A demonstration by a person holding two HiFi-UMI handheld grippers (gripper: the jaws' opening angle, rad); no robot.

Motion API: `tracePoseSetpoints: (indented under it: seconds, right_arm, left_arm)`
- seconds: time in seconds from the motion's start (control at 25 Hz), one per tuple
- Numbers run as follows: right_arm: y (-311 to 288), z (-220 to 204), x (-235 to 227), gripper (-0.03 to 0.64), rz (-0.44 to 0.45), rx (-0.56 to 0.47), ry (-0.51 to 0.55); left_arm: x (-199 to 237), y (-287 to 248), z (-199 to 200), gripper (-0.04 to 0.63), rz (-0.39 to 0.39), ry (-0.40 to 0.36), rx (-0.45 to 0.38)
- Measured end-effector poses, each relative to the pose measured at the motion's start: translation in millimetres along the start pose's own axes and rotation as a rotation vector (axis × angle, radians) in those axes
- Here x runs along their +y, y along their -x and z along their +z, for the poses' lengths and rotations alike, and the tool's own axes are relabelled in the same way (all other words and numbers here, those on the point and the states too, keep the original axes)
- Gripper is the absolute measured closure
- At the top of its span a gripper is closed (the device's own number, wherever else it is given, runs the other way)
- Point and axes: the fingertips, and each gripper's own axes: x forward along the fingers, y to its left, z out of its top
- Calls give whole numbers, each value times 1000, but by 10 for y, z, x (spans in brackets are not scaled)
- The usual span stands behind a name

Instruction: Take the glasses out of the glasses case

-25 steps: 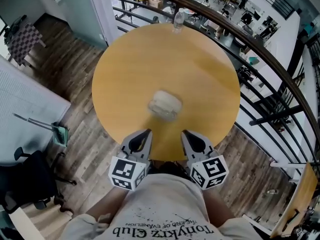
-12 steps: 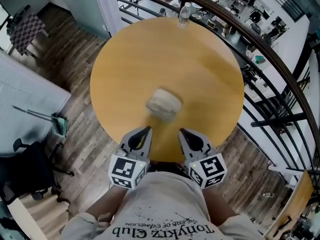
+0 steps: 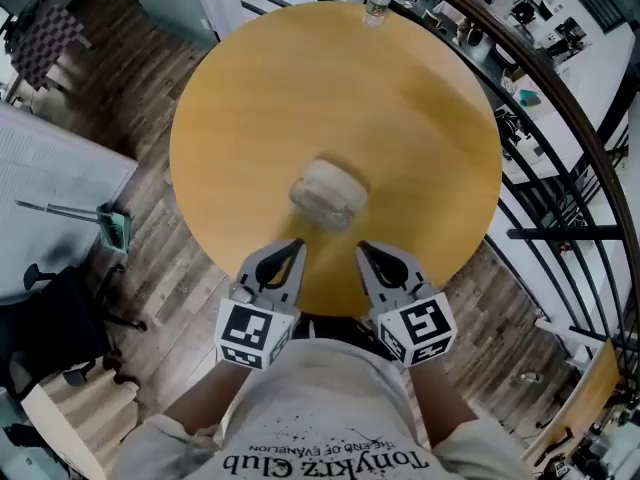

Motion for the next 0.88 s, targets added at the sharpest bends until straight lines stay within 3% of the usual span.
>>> tracePoseSetpoints:
  seconds: [0.24, 0.88]
  right_arm:
    - [-253, -90, -172, 591, 32, 30, 33]
    - [-725, -493, -374, 591, 90, 138, 54]
  left_arm:
    - [133, -251, -24, 571, 5, -43, -9]
    - [339, -566, -364, 571, 19, -22, 55]
